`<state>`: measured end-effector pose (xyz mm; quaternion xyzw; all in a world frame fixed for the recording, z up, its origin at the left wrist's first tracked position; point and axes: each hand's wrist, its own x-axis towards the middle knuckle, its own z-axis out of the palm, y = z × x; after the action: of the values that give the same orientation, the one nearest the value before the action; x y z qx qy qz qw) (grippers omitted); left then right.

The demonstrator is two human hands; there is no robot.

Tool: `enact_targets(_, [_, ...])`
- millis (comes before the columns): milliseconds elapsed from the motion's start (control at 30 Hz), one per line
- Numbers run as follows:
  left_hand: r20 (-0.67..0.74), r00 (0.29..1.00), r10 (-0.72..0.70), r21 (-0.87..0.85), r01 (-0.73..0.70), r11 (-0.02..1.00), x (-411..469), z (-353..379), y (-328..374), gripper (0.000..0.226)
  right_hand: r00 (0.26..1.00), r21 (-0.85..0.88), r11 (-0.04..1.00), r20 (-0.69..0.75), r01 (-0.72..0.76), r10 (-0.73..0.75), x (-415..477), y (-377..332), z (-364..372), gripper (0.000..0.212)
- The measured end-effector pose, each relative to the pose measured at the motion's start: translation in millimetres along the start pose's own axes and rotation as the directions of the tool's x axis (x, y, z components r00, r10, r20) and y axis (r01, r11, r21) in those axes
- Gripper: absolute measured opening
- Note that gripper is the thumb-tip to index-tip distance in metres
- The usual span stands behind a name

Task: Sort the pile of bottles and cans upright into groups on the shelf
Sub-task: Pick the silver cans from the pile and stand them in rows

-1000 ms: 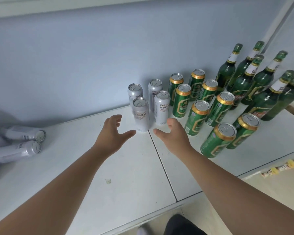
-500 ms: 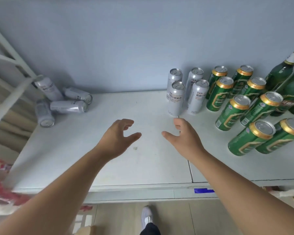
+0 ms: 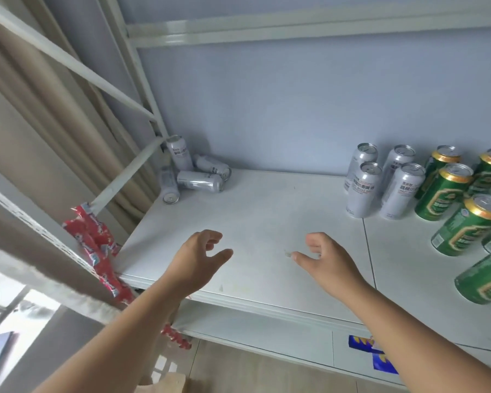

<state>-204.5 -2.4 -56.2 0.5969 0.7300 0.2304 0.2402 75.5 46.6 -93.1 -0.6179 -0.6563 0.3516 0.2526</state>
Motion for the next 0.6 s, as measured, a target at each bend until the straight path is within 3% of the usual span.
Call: enact_targets(600, [-0.034, 0.969, -0.244, -0.125, 0.238, 0.963, 39.3, -86.6, -142.6, 0.046, 0.993, -0.045, 0.999, 0.116, 0.019, -0.014, 53.7, -119.5, 143.1, 0.056])
